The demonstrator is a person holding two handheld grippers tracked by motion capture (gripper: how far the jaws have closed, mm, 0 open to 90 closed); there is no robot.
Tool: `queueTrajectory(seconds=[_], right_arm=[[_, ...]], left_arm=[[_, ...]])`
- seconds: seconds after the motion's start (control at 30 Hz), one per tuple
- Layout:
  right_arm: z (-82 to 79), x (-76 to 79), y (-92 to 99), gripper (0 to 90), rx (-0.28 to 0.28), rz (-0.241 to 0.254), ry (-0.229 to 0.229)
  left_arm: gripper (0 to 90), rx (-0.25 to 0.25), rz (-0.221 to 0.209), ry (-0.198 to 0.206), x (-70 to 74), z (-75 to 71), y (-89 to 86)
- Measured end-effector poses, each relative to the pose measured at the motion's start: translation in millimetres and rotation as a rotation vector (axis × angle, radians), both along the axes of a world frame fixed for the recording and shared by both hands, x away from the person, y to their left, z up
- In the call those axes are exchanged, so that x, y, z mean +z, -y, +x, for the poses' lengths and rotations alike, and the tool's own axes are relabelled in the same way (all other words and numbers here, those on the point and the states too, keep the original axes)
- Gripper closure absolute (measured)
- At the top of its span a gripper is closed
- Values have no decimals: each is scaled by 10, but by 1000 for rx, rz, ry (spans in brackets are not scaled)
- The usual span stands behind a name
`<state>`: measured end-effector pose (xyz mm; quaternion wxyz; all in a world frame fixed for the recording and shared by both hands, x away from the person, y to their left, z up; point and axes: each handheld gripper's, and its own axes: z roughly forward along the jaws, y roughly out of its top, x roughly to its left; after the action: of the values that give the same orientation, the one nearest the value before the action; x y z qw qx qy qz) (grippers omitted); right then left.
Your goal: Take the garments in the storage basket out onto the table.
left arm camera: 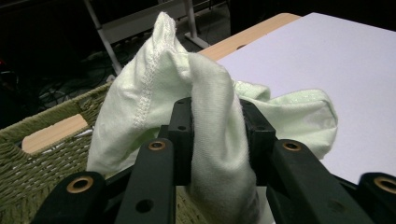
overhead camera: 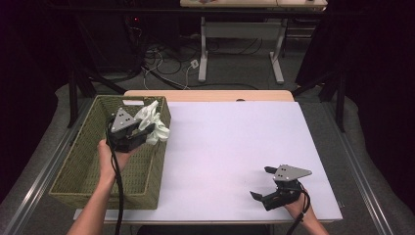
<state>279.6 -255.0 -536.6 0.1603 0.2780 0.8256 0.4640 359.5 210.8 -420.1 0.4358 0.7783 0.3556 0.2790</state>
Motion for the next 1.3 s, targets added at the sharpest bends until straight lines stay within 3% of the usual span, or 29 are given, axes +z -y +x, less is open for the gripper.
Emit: queueTrajectory(seconds=[1.3], right_arm=[[-1, 0, 3, 0, 0, -9, 1]], left_arm=[[704, -100, -12, -34, -54, 99, 455]])
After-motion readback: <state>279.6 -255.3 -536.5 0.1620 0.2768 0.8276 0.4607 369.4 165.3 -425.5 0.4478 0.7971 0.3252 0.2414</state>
